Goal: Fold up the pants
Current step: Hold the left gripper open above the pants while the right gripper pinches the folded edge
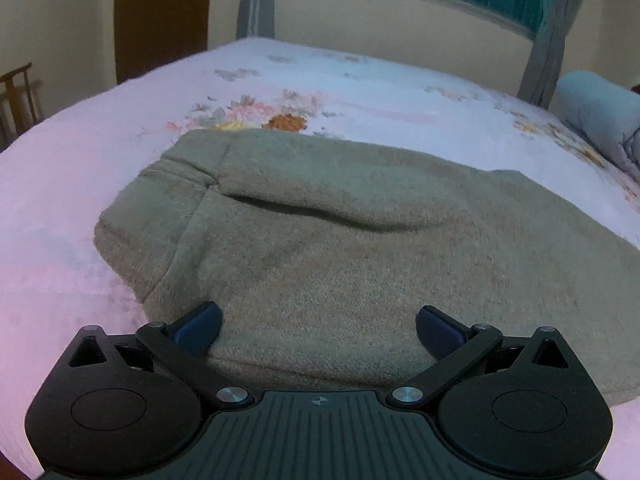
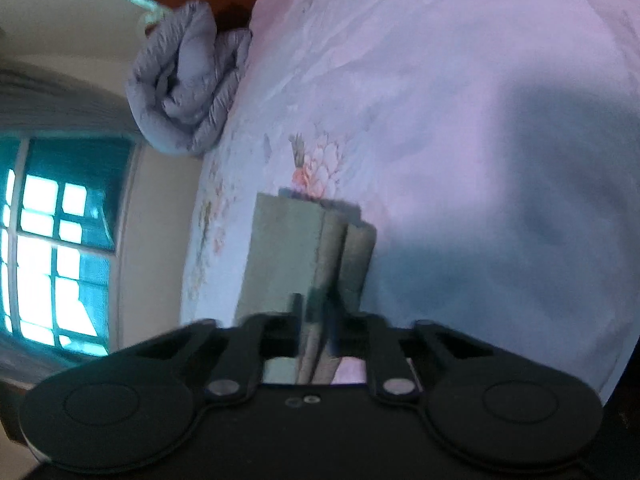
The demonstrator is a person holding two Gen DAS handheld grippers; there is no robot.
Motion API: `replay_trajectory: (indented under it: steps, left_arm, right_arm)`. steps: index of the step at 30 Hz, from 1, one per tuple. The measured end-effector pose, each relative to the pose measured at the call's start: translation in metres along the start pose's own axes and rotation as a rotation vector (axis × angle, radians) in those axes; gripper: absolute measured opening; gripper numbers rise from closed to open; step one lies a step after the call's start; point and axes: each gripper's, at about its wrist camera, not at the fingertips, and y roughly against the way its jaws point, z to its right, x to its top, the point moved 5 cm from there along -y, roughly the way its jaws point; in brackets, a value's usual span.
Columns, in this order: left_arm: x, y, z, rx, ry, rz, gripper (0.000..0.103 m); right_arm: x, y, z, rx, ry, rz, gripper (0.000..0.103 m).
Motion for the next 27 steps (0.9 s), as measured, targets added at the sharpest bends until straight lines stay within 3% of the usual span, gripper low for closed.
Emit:
replay_trajectory:
  steps: [5,9,11,12,13,14,23,27]
  left_arm:
    - [0.000,0.001,-0.003,-0.039,-0.016,-0.031,0.103]
    - [-0.001,0.001,-0.001,-0.035,-0.019,-0.032,0.103]
    - [-0.001,0.002,0.000,-0.035,-0.021,-0.039,0.103]
    - [-0.001,0.003,0.000,-0.037,-0.023,-0.044,0.103]
    - [-0.001,0.003,-0.001,-0.041,-0.024,-0.046,0.103]
    - [-0.001,0.003,-0.001,-0.045,-0.025,-0.046,0.103]
    - [-0.003,0.002,0.000,-0.039,-0.022,-0.031,0.103]
    - [-0.002,0.002,-0.002,-0.044,-0.024,-0.034,0.103]
  right_arm:
    - [-0.005,0.034,-0.019,0.073,0.082,0.034,0.000]
    - [-0.004,0.025,0.009,-0.003,0.047,0.010,0.000]
    - [-0.002,0.017,0.022,0.010,-0.010,-0.026,0.000]
    - [0.001,0.020,0.024,0.027,-0.034,-0.024,0.005]
    - [0.003,0.027,0.021,0.035,-0.030,0.003,0.016]
    - [0.004,0.035,0.020,0.043,-0.013,0.035,0.017]
    - [0.009,0.036,0.020,0.039,0.004,0.047,0.014]
    - [0.009,0.030,0.006,0.006,0.082,0.032,0.000]
